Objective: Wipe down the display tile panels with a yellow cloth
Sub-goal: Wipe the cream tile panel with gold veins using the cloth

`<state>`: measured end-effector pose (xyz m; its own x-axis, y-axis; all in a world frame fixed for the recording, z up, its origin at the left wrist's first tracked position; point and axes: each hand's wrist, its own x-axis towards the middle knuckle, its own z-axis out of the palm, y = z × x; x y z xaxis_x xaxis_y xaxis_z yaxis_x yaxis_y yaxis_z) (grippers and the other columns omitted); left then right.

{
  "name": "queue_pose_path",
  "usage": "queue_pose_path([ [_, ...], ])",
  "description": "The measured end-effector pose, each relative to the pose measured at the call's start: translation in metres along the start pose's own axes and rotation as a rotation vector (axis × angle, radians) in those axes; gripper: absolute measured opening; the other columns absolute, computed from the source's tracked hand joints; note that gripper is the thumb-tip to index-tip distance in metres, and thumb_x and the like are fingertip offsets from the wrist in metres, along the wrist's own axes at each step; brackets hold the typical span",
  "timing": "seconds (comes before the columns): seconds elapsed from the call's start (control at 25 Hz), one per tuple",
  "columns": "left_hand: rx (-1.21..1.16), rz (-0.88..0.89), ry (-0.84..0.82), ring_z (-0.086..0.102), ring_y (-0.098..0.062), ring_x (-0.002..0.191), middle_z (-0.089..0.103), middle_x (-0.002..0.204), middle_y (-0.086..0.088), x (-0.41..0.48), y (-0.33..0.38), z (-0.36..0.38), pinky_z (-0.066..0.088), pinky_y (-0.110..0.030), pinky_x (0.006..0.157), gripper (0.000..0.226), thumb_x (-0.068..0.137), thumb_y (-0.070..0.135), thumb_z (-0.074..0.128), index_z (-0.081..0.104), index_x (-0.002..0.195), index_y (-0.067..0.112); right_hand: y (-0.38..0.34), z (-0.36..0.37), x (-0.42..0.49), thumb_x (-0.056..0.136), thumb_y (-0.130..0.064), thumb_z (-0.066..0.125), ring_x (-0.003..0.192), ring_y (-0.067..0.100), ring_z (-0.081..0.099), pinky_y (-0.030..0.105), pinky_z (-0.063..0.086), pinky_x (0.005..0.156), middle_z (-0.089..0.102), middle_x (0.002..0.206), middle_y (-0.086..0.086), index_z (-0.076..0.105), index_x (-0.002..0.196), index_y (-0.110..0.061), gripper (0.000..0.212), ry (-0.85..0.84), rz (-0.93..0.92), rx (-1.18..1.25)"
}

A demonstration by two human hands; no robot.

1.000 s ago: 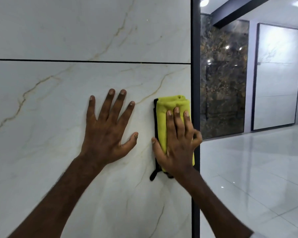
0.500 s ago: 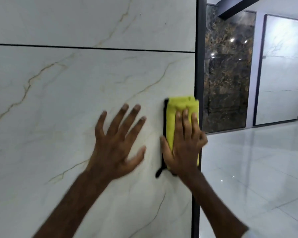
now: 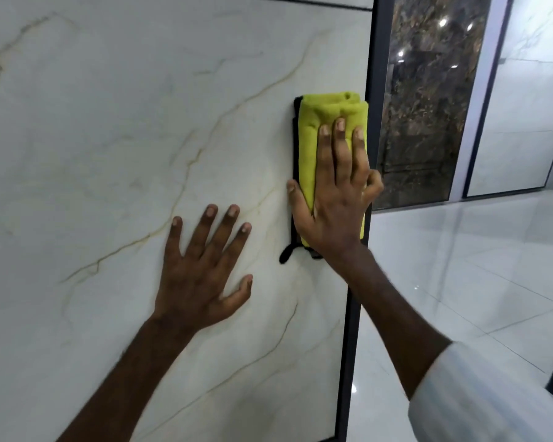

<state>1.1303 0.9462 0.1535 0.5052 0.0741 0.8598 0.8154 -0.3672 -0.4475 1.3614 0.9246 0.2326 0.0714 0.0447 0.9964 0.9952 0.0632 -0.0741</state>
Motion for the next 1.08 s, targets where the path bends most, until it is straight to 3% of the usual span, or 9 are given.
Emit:
queue_pose_path([
  [0.12,0.018,0.0,0.004,0.022,-0.036,0.157,0.028,0.168,-0.015,0.0,-0.001,0.0,0.008,-0.065,0.125,0.081,0.092,0.051,0.059,0.038,0.16,0.012,0.007,0.004,-0.107,0.099,-0.051,0.052,0.156,0.038,0.026,0.058,0.034,0.103,0.028,0.169,0.013,0.03,0.161,-0.011,0.077,-0.044,-0.027,0.012],
  [0.32,-0.088,-0.028,-0.016,0.019,-0.04,0.157,0.022,0.169,-0.018,-0.029,0.018,0.002,0.009,-0.07,0.122,0.073,0.097,0.042,0.053,0.036,0.161,0.01,0.01,-0.013,-0.322,0.095,-0.052,0.056,0.148,0.047,0.03,0.066,0.043,0.097,0.008,0.175,0.007,0.026,0.156,-0.011,0.08,-0.294,0.037,-0.023],
  [0.48,-0.053,0.017,-0.222,0.012,-0.033,0.161,0.024,0.171,-0.01,-0.158,0.07,0.016,0.003,-0.066,0.124,0.092,0.088,0.052,0.064,0.028,0.165,0.017,0.009,-0.011,-0.301,0.098,-0.056,0.049,0.144,0.045,0.035,0.061,0.04,0.1,0.024,0.166,0.013,0.025,0.158,-0.013,0.078,-0.239,0.027,0.027],
  [0.6,0.01,-0.036,-0.126,0.016,-0.03,0.16,0.028,0.17,-0.005,-0.188,0.081,0.037,0.005,-0.061,0.126,0.089,0.086,0.051,0.065,0.034,0.163,0.019,0.008,0.004,-0.258,0.098,-0.054,0.048,0.149,0.043,0.03,0.059,0.032,0.107,0.029,0.161,0.017,0.025,0.158,-0.011,0.078,-0.108,0.032,0.029],
  [0.68,0.006,-0.073,-0.045,0.019,-0.029,0.16,0.027,0.171,-0.003,-0.185,0.083,0.045,0.008,-0.059,0.126,0.085,0.086,0.052,0.061,0.038,0.161,0.019,0.013,0.007,-0.284,0.098,-0.053,0.048,0.153,0.041,0.025,0.057,0.028,0.111,0.026,0.165,0.013,0.022,0.162,-0.013,0.08,-0.093,0.026,0.051],
  [0.8,0.013,-0.084,0.005,0.019,-0.029,0.16,0.025,0.172,-0.003,-0.192,0.086,0.05,0.01,-0.058,0.125,0.085,0.086,0.053,0.06,0.039,0.161,0.019,0.03,0.003,-0.402,0.098,-0.054,0.05,0.158,0.037,0.014,0.053,0.021,0.117,0.01,0.173,0.007,0.016,0.165,-0.013,0.085,-0.224,0.039,0.021],
  [0.92,0.011,-0.079,0.014,0.016,-0.029,0.16,0.021,0.173,-0.002,-0.193,0.085,0.052,0.01,-0.058,0.124,0.085,0.087,0.054,0.059,0.037,0.161,0.019,0.029,-0.012,-0.494,0.1,-0.056,0.049,0.148,0.041,0.023,0.06,0.035,0.104,0.025,0.16,0.015,0.038,0.14,-0.003,0.067,-0.438,0.119,-0.005],
  [1.0,0.027,-0.088,0.02,0.014,-0.029,0.161,0.018,0.173,-0.002,-0.192,0.085,0.052,0.01,-0.058,0.124,0.086,0.087,0.054,0.058,0.035,0.162,0.019,0.019,-0.016,-0.504,0.101,-0.056,0.048,0.133,0.045,0.035,0.066,0.043,0.094,0.036,0.143,0.019,0.042,0.129,-0.001,0.062,-0.499,0.165,0.015],
  [1.08,0.032,-0.095,0.016,0.013,-0.029,0.161,0.017,0.174,-0.002,-0.192,0.086,0.051,0.009,-0.058,0.124,0.086,0.088,0.053,0.058,0.033,0.163,0.019,0.003,-0.014,-0.465,0.099,-0.055,0.051,0.135,0.046,0.036,0.065,0.041,0.1,0.033,0.147,0.02,0.035,0.142,-0.004,0.068,-0.397,0.136,0.091],
])
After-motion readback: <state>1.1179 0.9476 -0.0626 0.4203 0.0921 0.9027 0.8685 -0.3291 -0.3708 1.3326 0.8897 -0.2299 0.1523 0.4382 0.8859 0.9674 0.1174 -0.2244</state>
